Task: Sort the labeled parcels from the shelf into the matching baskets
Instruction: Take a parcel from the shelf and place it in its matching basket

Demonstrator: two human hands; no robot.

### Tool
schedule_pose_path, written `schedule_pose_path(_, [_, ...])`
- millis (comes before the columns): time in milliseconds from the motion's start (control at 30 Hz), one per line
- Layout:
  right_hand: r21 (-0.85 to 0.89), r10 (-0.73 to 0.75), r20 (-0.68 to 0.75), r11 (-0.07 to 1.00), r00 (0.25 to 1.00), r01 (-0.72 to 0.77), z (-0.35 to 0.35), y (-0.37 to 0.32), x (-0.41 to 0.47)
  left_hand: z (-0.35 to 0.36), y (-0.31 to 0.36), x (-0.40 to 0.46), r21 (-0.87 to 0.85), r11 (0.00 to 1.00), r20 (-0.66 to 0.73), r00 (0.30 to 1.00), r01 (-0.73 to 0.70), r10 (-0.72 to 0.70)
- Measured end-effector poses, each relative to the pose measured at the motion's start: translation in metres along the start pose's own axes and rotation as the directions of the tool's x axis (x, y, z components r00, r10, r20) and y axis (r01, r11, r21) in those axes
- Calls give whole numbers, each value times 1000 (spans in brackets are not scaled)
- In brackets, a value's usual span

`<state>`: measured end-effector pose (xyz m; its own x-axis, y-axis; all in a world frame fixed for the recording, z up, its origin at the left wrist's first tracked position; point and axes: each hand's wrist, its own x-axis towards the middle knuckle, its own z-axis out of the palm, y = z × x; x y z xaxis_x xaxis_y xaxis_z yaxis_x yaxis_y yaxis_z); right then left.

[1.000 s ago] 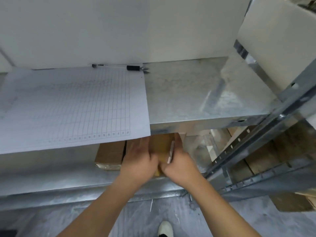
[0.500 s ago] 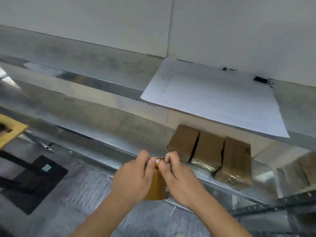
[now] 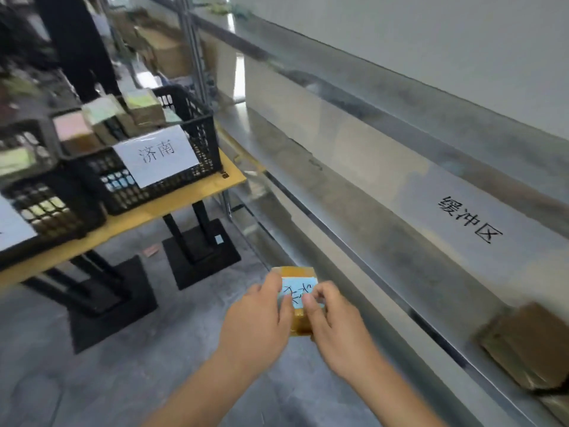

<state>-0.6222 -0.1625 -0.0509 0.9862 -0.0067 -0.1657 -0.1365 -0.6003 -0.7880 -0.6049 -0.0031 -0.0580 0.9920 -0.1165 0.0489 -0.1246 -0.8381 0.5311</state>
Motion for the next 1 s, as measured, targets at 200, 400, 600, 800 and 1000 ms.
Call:
schedule_pose_path(200, [75, -13, -13, 997, 1000, 14, 43, -32, 40, -18, -44, 9, -103, 989, -57, 993, 101, -108])
schedule_pose_path(400, [250, -43, 51, 968, 998, 29, 68, -52, 93, -20, -76, 43, -127, 982, -56, 987, 142, -150])
schedule_pose_path(600, [263, -108, 225, 964, 968, 46, 95, -80, 171, -41, -111, 91, -31, 933, -38, 932, 359, -360])
schedule_pose_path(800, [250, -190, 382, 963, 904, 97, 150, -118, 237, -82, -168, 116, 159, 839, -168, 851, 521, -497])
schedule_pose_path(1000, [228, -249, 536, 963, 806, 146, 229, -184, 261, -135, -244, 94, 101, 695, -238, 696, 712, -678])
